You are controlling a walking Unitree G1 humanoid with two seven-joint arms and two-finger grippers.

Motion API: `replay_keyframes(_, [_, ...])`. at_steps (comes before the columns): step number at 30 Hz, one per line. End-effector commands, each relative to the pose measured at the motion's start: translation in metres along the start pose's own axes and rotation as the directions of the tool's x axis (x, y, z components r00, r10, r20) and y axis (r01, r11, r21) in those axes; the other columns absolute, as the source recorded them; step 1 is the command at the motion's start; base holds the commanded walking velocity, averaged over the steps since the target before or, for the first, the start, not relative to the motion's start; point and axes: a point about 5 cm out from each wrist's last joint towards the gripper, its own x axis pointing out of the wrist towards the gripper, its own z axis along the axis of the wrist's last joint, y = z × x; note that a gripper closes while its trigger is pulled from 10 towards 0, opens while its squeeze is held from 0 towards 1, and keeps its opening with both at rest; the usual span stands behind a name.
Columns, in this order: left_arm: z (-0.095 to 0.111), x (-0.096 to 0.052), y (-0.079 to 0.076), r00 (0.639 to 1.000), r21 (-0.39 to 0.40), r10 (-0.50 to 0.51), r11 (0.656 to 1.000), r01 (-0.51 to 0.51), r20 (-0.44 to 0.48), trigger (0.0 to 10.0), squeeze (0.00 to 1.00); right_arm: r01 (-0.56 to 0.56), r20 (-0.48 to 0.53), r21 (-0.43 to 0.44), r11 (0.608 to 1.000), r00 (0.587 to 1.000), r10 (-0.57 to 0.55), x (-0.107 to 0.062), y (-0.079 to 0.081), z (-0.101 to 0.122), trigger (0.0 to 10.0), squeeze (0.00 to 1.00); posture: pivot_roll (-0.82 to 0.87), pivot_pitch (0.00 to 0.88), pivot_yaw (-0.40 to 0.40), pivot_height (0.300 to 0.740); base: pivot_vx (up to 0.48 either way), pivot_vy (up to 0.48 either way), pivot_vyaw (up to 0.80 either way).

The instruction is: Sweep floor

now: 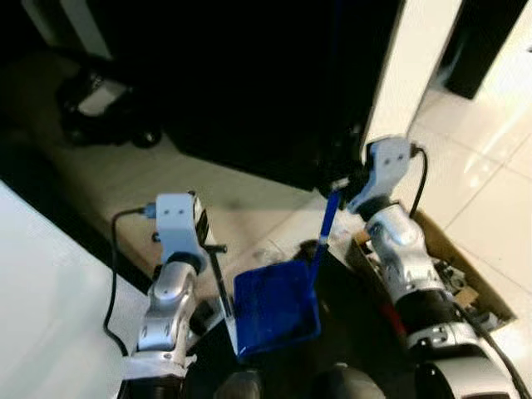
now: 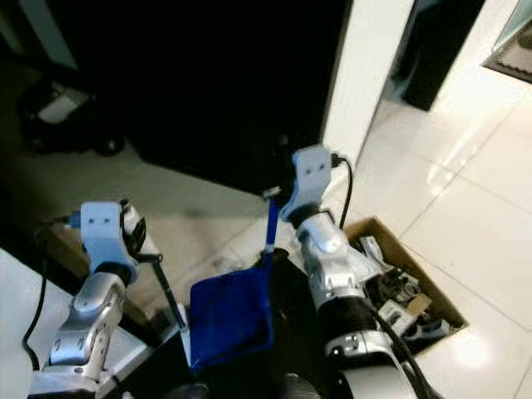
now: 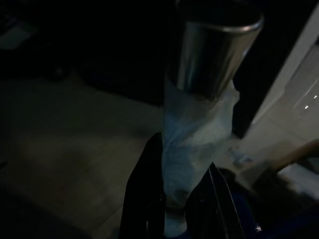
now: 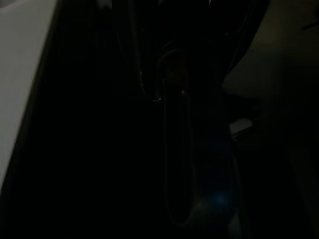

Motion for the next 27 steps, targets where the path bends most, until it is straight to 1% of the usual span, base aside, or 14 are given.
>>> replay_keyframes(1, [0.0003, -0.0005, 0.0031, 1.000, -0.006, 0.020, 1.000, -0.020, -0.002, 10.0, 0.00, -0.010, 0.018, 0.014, 1.000, 1.000, 0.010, 0.0023, 0.0054, 0.0024, 10.0, 0.00, 0.06, 0.085, 0.045, 0.740, 0.000, 0.000, 0.00])
replay_keyframes(18, [-0.0005, 0.0009, 0.0055, 0.999, -0.028, 0.044, 0.999, -0.044, -0.006, 10.0, 0.00, -0.017, 0.018, 0.012, 1.000, 1.000, 0.017, 0.0029, 0.0058, 0.0026, 10.0, 0.00, 0.05, 0.081, 0.043, 0.740, 0.000, 0.000, 0.00])
replay_keyframes(27, [0.0005, 0.0026, 0.0056, 0.999, -0.016, 0.042, 0.999, -0.042, 0.003, 10.0, 0.00, -0.015, 0.021, 0.000, 1.000, 1.000, 0.015, 0.0038, 0.0038, 0.0039, 10.0, 0.00, 0.05, 0.074, 0.042, 0.740, 0.000, 0.000, 0.00])
